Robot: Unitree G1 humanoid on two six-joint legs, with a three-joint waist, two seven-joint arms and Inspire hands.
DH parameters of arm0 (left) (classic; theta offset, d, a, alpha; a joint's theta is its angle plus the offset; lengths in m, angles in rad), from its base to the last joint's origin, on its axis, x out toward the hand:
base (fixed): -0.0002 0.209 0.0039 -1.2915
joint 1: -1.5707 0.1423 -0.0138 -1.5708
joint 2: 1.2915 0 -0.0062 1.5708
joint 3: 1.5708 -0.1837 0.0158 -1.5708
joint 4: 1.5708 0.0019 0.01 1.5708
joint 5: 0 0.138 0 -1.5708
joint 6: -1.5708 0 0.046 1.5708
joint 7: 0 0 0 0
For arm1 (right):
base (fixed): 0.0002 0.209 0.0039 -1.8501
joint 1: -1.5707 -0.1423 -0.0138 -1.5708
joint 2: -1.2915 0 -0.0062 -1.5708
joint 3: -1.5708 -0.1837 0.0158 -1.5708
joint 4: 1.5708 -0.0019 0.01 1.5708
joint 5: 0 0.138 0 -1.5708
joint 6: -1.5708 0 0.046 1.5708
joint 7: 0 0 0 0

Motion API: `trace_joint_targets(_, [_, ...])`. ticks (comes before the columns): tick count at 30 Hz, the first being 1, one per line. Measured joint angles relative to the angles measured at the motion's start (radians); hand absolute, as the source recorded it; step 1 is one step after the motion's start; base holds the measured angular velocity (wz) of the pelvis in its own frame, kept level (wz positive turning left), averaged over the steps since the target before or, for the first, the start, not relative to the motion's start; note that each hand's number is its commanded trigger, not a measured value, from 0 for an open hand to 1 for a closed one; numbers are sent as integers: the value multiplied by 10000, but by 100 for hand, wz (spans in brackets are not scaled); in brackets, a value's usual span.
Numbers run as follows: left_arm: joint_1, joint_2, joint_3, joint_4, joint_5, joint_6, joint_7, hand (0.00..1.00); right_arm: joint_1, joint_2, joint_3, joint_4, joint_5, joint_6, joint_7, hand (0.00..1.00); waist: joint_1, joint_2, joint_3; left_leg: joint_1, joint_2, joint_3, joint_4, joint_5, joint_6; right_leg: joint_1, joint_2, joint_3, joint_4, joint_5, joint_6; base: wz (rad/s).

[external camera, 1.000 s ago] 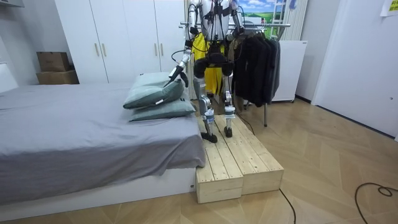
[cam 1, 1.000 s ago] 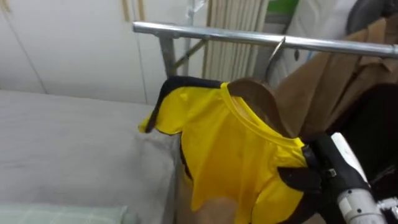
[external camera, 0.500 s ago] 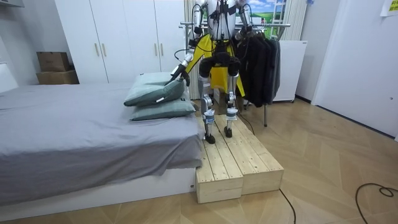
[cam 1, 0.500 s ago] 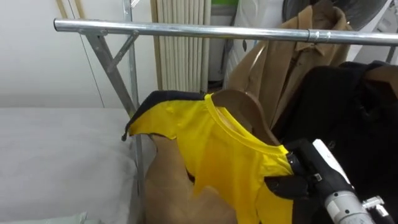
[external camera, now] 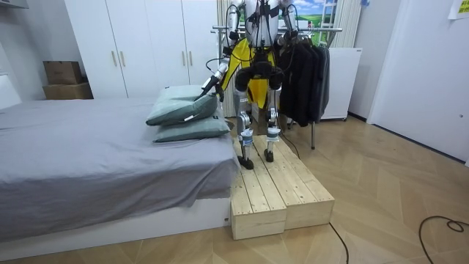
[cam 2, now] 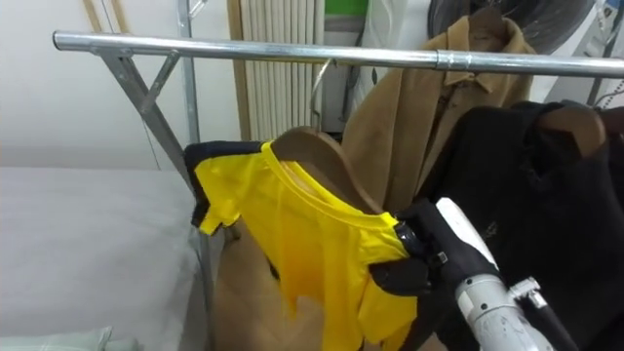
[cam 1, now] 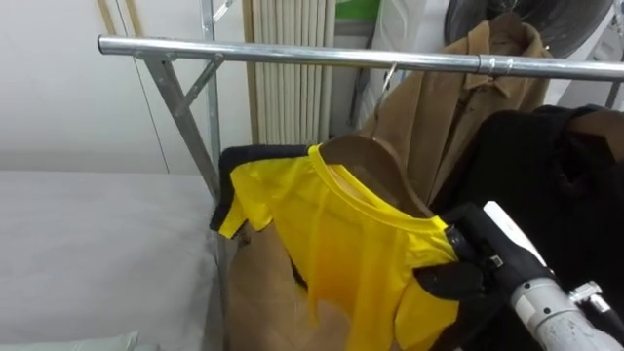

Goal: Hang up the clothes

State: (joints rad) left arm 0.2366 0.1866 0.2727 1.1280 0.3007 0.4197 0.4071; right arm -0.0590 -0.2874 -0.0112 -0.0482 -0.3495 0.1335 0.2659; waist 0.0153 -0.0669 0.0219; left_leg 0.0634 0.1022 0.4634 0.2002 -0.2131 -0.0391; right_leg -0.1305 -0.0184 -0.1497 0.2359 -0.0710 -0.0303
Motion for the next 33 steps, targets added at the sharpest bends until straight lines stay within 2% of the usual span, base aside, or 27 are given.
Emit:
trace_joint_targets(6, [3, 169, -2, -221, 92, -1, 16, 0, -531, -234, -2, 89, 480, -1, 492, 100, 22, -181, -69, -11, -3, -412, 46, 32, -6, 286, -73, -371, -170, -14, -18, 19])
trace_joint_targets(10, [2, 235, -29, -394, 227, -23, -68, 0, -850, -450, 167, 163, 1029, -3, 1064, 100, 222, -297, -71, -4, -71, -535, -19, 87, 24, 305, -128, -446, -160, -22, -17, 7])
trace_joint_targets(11, [2, 247, -27, -456, 310, -23, -90, 0, -1066, -589, 288, 485, 1409, -21, 1207, 100, 296, -351, -68, 6, -81, -538, -32, 105, 40, 315, -135, -452, -160, -21, -17, 5])
trace_joint_targets(14, [-6, 303, -26, -546, 893, -48, -265, 0, -1406, -661, 297, 1341, 1693, -23, 1440, 100, 591, -457, -64, 2, -80, -562, -22, 105, 41, 323, -144, -492, -179, -21, -17, 1])
trace_joint_targets(21, [-23, 376, -38, -697, 958, -261, -450, 0, -1734, -670, 297, 2504, 1704, -13, 1717, 100, 769, -455, -64, -91, -72, -837, -27, 116, 38, 451, -170, -816, -310, -21, -16, 11])
trace_joint_targets(24, [-50, 393, -38, -697, 959, -302, -484, 0, -1897, -671, 297, 2815, 1711, -13, 1729, 100, 893, -454, -65, -101, -67, -888, -34, 119, 44, 433, -162, -836, -311, -24, -18, -1])
trace_joint_targets(27, [-94, 418, -38, -698, 959, -339, -524, 0, -1972, -673, 298, 2960, 1719, -13, 1729, 100, 995, -451, -64, -104, -96, -1152, -58, 117, 47, 439, -159, -865, -316, -28, -15, 1])
trace_joint_targets(33, [-96, 436, -167, -775, 970, -356, -650, 0, -2159, -683, 298, 3670, 2016, -14, 1668, 100, 1097, -380, -34, -59, -102, -1190, -74, 122, 48, 497, -164, -883, -319, -37, -27, 1])
